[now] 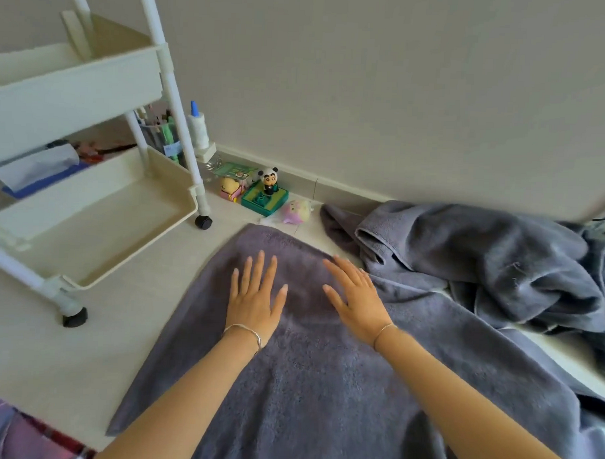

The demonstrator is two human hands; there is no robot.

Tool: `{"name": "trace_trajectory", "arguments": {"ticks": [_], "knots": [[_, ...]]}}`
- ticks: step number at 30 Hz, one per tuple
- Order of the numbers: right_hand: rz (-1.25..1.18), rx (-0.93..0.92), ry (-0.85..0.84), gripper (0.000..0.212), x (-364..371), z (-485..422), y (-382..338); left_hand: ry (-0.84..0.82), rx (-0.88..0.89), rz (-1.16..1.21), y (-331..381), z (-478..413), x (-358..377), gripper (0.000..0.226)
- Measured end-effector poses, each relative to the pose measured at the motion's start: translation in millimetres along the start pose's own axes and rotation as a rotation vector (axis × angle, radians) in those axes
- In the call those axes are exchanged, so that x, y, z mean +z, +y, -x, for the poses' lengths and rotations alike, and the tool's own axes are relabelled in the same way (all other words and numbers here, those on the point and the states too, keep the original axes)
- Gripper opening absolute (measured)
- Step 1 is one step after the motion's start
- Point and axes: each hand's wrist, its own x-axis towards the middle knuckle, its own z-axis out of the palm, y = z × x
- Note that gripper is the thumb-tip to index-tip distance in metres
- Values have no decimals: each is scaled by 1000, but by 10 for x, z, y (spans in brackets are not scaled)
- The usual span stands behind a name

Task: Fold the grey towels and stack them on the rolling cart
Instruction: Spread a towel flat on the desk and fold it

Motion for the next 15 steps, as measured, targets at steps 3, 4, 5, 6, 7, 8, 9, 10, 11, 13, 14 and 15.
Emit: {"name": "trace_trajectory", "arguments": {"ticks": [3, 4, 5, 6, 7, 8, 9, 10, 11, 13, 14, 15], "knots": [[-93, 139, 178, 51, -453, 341, 314, -36, 183, 129, 737, 44, 6, 91], [-91, 185, 235, 49, -643, 512, 453, -49, 249, 171, 1021, 67, 12, 96], [-77, 221, 278, 46, -822, 684, 593, -56, 309, 209, 1289, 89, 20, 100], [-71, 262, 305, 44, -962, 836, 725, -71, 351, 238, 1501, 108, 45, 103], [-70, 314, 325, 42, -1090, 995, 851, -90, 395, 257, 1711, 140, 61, 106], [-78, 387, 345, 42, -1233, 1203, 1017, -113, 443, 261, 1965, 193, 71, 107], [-89, 450, 375, 44, -1357, 1401, 1175, -134, 480, 264, 2205, 247, 78, 108], [-121, 506, 412, 46, -1420, 1541, 1310, -158, 500, 267, 2354, 284, 88, 107], [-167, 570, 455, 46, -1494, 1694, 1435, -180, 527, 274, 2519, 327, 99, 105], [-364, 749, 515, 47, -1626, 2035, 1627, -220, 592, 288, 2854, 434, 146, 96], [-475, 831, 505, 48, -1657, 2198, 1706, -252, 628, 286, 2996, 496, 183, 87], [-559, 879, 470, 48, -1648, 2286, 1751, -287, 664, 262, 3060, 528, 225, 77]]}}
